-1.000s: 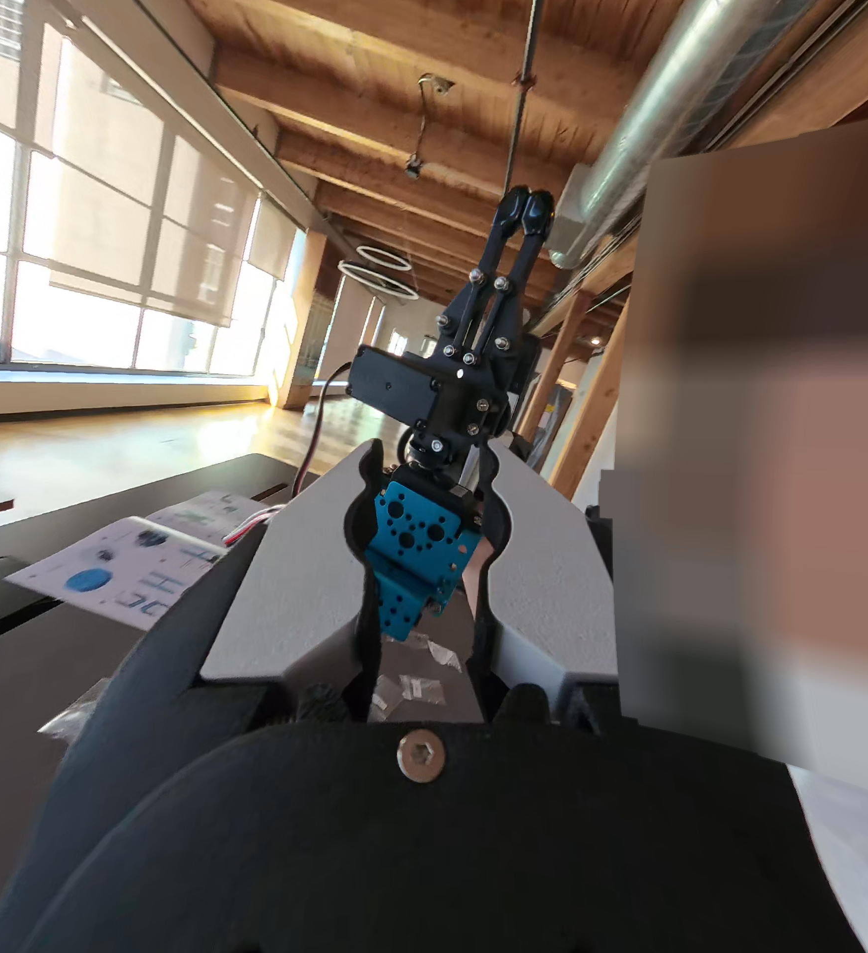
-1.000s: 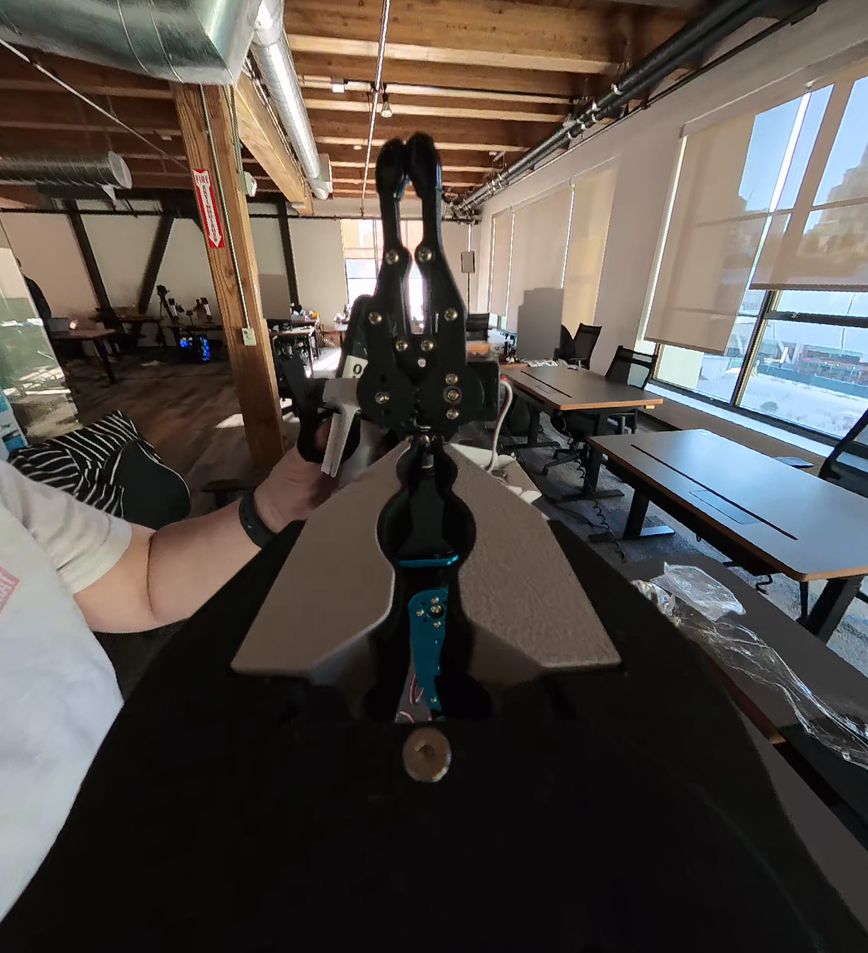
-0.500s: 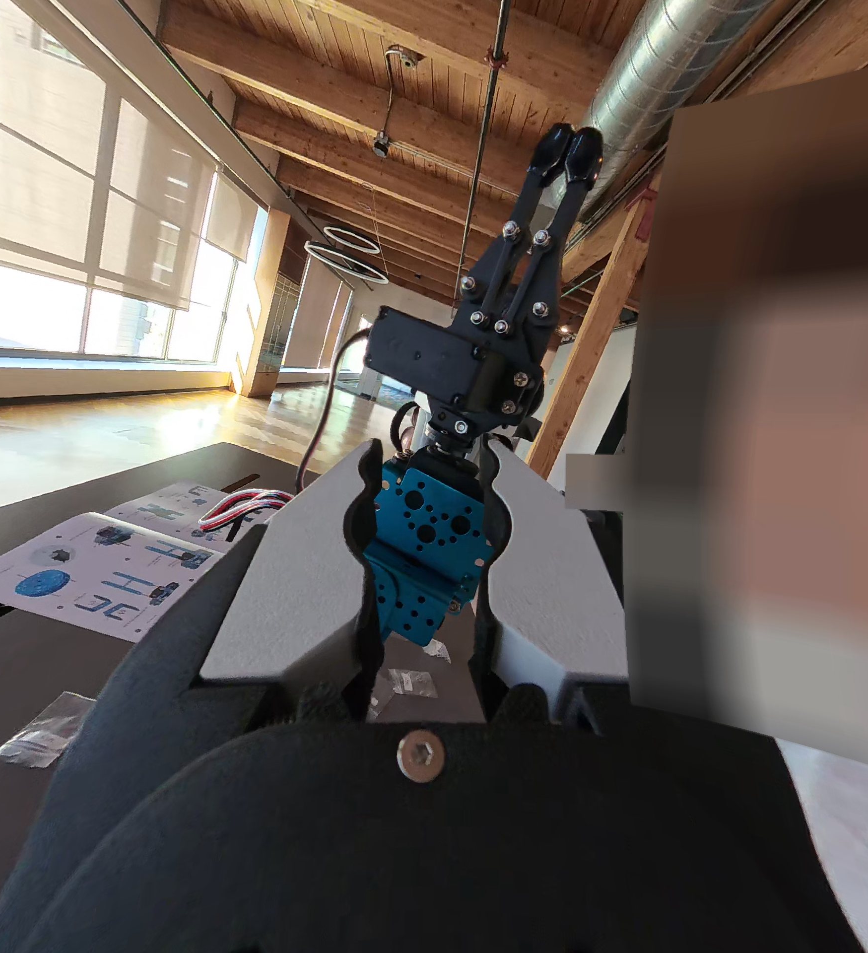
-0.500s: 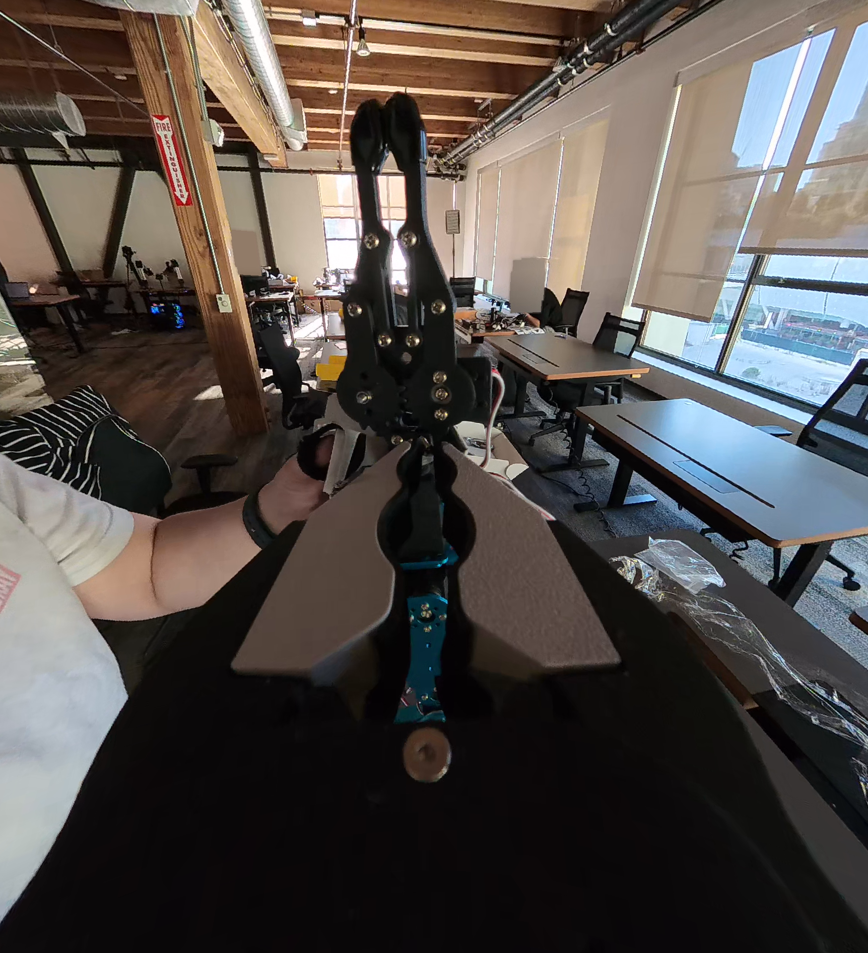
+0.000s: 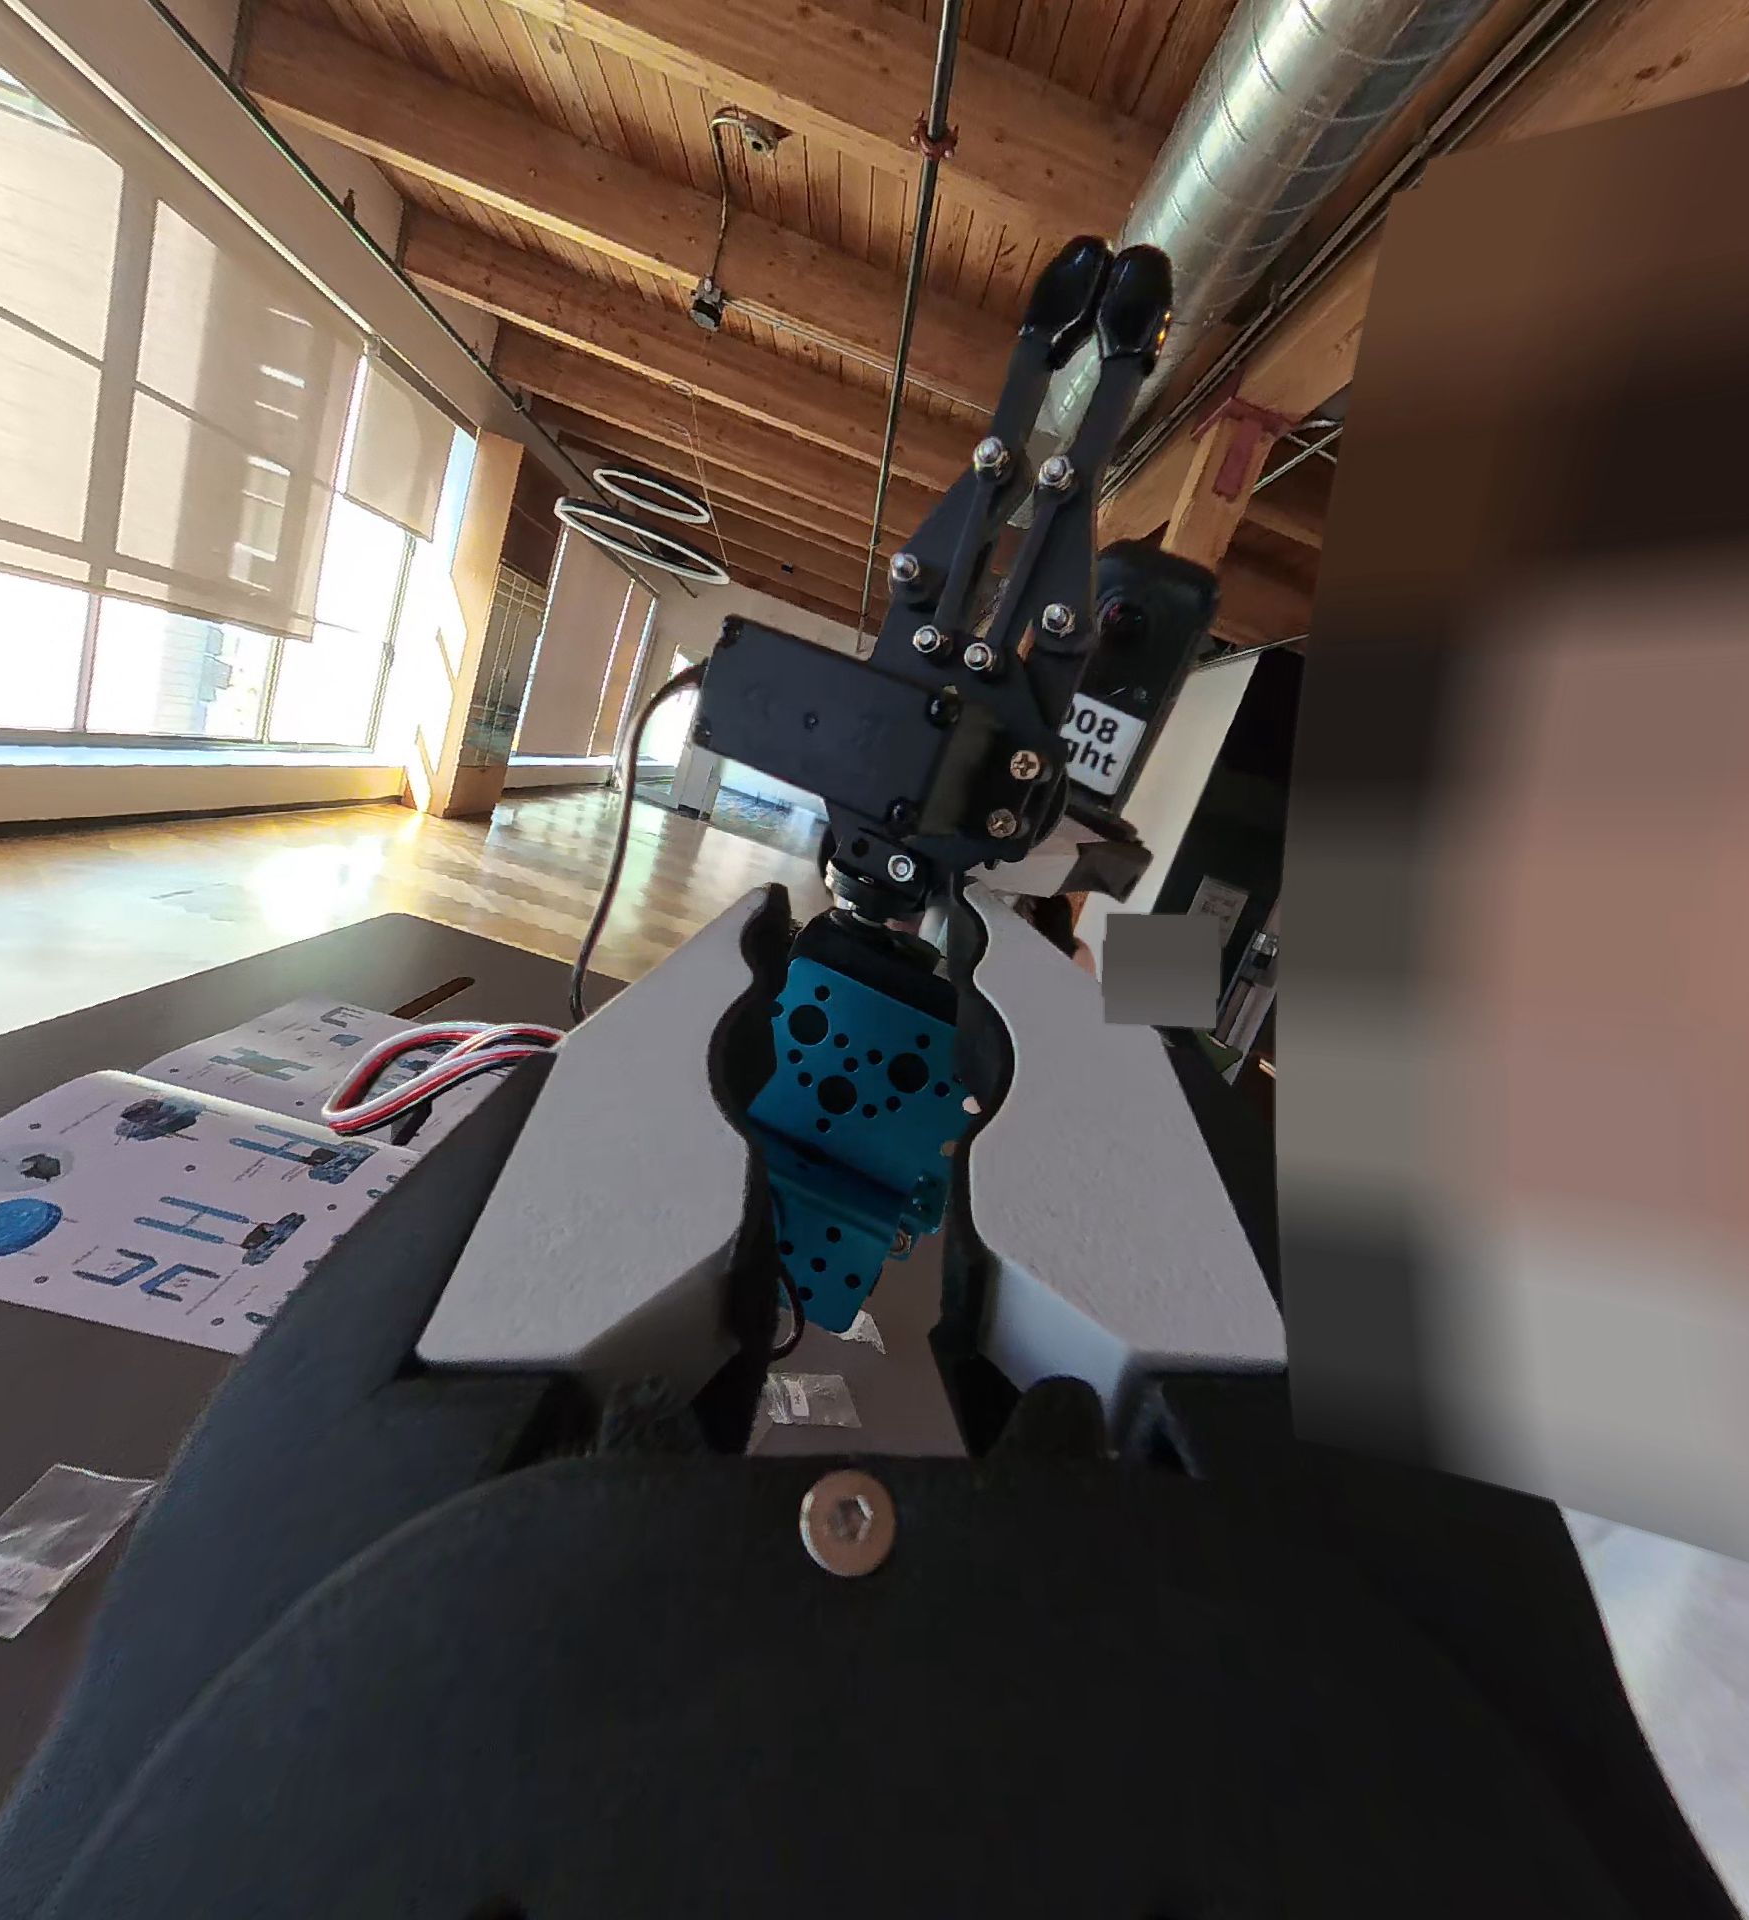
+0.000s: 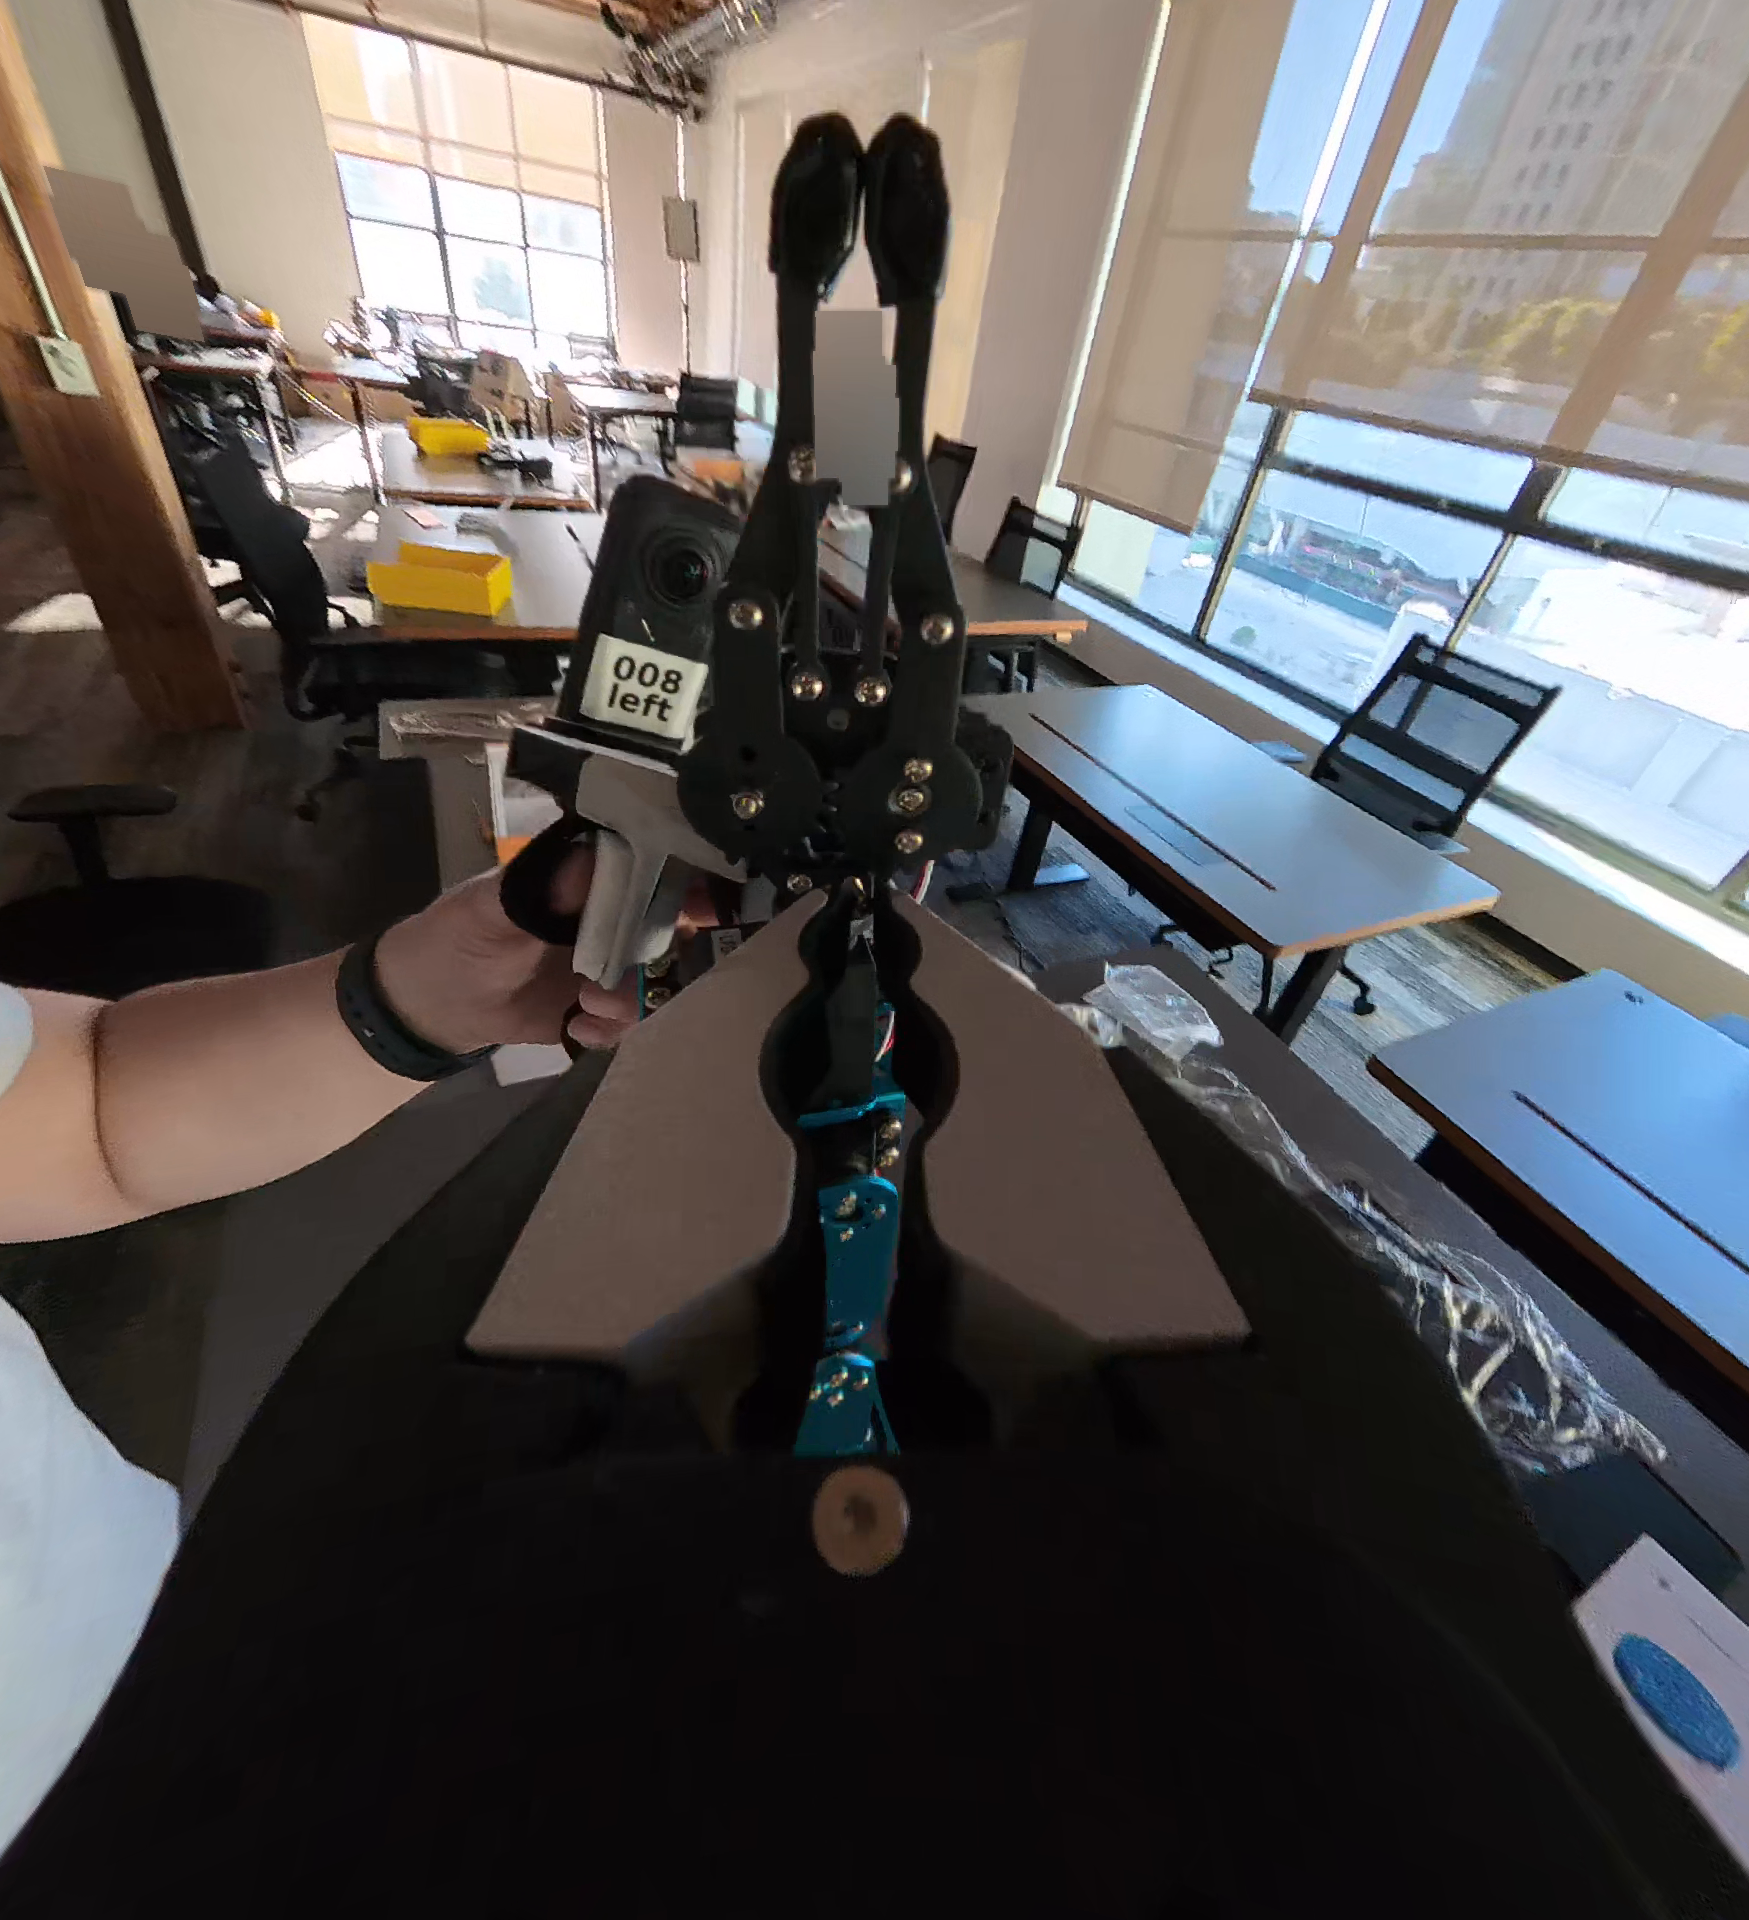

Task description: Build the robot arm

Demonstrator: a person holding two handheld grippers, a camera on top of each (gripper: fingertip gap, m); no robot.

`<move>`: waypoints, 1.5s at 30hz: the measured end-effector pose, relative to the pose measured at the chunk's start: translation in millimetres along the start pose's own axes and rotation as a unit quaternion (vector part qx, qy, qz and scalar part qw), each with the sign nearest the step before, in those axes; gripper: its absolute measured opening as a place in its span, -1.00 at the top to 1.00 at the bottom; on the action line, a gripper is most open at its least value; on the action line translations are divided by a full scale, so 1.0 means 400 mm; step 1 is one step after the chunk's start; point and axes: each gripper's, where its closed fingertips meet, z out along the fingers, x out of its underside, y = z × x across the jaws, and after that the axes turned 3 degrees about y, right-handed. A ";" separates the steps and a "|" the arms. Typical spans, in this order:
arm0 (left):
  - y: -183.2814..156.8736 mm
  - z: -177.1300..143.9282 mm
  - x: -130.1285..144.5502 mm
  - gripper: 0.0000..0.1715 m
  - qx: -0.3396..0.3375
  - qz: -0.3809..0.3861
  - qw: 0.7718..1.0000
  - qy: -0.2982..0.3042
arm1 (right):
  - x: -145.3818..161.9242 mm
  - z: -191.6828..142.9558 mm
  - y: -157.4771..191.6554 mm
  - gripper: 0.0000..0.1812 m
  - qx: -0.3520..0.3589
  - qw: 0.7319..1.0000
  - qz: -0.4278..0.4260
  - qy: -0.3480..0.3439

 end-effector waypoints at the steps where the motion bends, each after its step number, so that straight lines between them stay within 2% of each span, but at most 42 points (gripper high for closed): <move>1: -0.002 0.001 0.001 0.66 0.003 0.000 1.000 0.000 | 0.001 0.000 0.002 0.97 0.001 1.000 0.007 0.011; 4: -0.009 0.003 0.002 0.69 0.017 -0.005 1.000 -0.004 | 0.003 0.001 0.003 0.97 -0.010 1.000 0.012 0.024; 8: -0.012 0.004 0.002 0.70 0.025 -0.007 1.000 -0.008 | -0.005 0.000 0.008 0.97 -0.035 0.999 -0.006 0.001; 11: -0.013 0.004 0.003 0.68 0.024 -0.001 1.000 -0.005 | -0.005 0.004 0.015 0.96 -0.061 0.998 0.012 -0.012; 26: -0.016 0.008 0.006 0.64 0.012 0.009 1.000 0.005 | -0.001 0.001 0.017 0.93 -0.070 0.995 0.021 -0.068; 29: -0.016 0.008 0.006 0.64 0.012 0.007 1.000 0.004 | 0.001 -0.005 0.020 0.86 -0.079 0.994 0.024 -0.076; 36: -0.014 0.006 0.006 0.63 0.012 -0.001 1.000 -0.001 | -0.012 -0.039 -0.002 1.00 -0.101 0.985 0.066 -0.125; 45: -0.010 0.007 0.009 0.67 0.005 0.005 1.000 0.004 | -0.013 -0.021 0.010 1.00 -0.084 0.991 0.034 -0.099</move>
